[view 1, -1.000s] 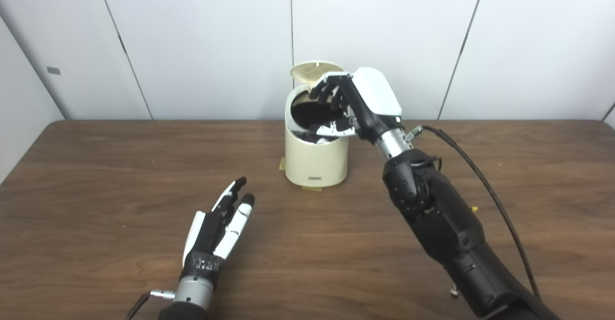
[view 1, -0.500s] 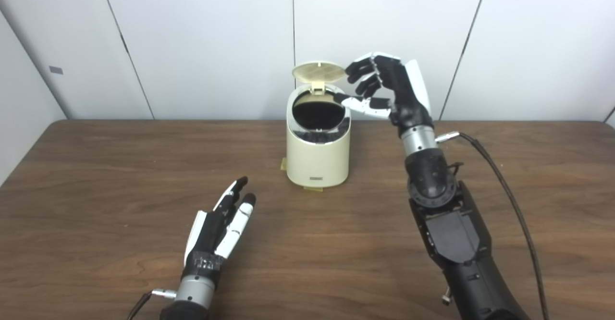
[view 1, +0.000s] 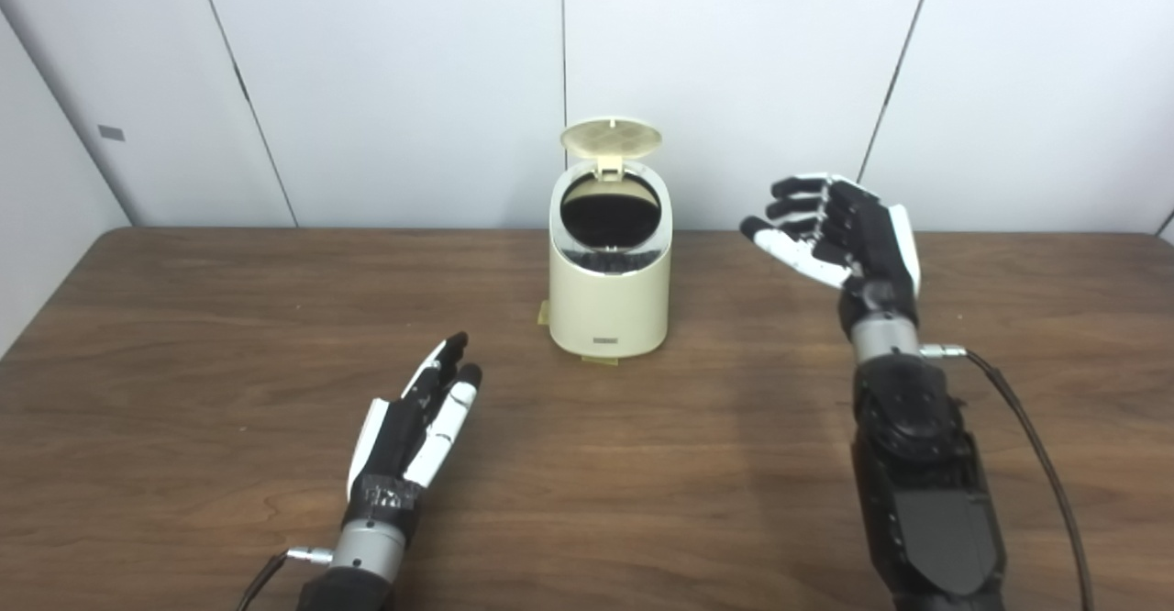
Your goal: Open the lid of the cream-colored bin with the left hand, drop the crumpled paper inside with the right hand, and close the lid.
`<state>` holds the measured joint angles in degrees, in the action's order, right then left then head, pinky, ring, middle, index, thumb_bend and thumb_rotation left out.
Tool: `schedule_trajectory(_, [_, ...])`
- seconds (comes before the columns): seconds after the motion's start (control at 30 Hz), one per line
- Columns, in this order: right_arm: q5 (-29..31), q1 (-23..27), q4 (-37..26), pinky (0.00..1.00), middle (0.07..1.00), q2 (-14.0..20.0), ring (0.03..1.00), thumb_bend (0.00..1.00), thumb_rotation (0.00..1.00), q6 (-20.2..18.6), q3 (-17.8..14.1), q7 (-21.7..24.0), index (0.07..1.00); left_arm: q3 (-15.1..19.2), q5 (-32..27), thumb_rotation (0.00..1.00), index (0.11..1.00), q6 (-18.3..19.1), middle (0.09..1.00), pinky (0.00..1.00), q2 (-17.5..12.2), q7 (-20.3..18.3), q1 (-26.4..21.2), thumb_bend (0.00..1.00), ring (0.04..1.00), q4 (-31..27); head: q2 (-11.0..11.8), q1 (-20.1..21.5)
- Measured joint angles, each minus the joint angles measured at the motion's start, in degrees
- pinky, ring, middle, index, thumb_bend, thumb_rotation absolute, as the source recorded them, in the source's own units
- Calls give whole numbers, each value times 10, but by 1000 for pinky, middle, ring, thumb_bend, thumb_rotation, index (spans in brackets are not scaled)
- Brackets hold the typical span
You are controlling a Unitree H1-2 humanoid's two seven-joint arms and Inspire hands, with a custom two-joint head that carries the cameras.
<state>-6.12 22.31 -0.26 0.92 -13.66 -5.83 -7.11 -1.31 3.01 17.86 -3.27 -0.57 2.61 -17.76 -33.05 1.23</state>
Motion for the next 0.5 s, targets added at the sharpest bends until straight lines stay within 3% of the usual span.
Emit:
schedule_trajectory(0.03, [15, -13, -6, 430, 499, 0, 517, 512, 3, 1, -5, 5, 503, 7, -9, 764, 980, -2, 969, 1000, 2, 0, -4, 543, 982, 6, 0, 0])
schedule_trajectory(0.13, [55, -55, -40, 567, 658, -2, 637, 499, 140, -21, -13, 21, 498, 25, -34, 751, 979, -5, 968, 982, 5, -1, -23, 573, 969, 26, 1, 2])
schedule_trajectory(0.17, [67, -68, -50, 617, 707, -3, 686, 495, 300, -31, -12, 30, 628, 31, -45, 743, 978, -6, 968, 973, 5, -2, -31, 582, 964, 36, 0, 3])
schedule_trajectory(0.23, [89, -87, -63, 709, 781, -2, 767, 503, 514, -48, -11, 45, 759, 40, -58, 757, 985, -6, 974, 963, 6, -3, -45, 588, 963, 49, -1, 4])
schedule_trajectory(0.37, [129, -113, -98, 928, 923, 1, 933, 546, 826, -89, -10, 71, 898, 28, -61, 804, 1000, -6, 973, 985, -12, -24, -81, 568, 962, 69, 0, 7])
schedule_trajectory(0.43, [137, -125, -113, 985, 983, 10, 987, 580, 920, -91, -1, 86, 934, 26, -63, 814, 1000, -4, 989, 983, -21, -29, -104, 551, 976, 79, 2, 6])
schedule_trajectory(0.5, [141, -142, -118, 997, 997, 22, 998, 594, 926, -87, 6, 101, 939, 34, -72, 844, 1000, 2, 998, 987, -21, -30, -128, 567, 989, 87, 3, 4])
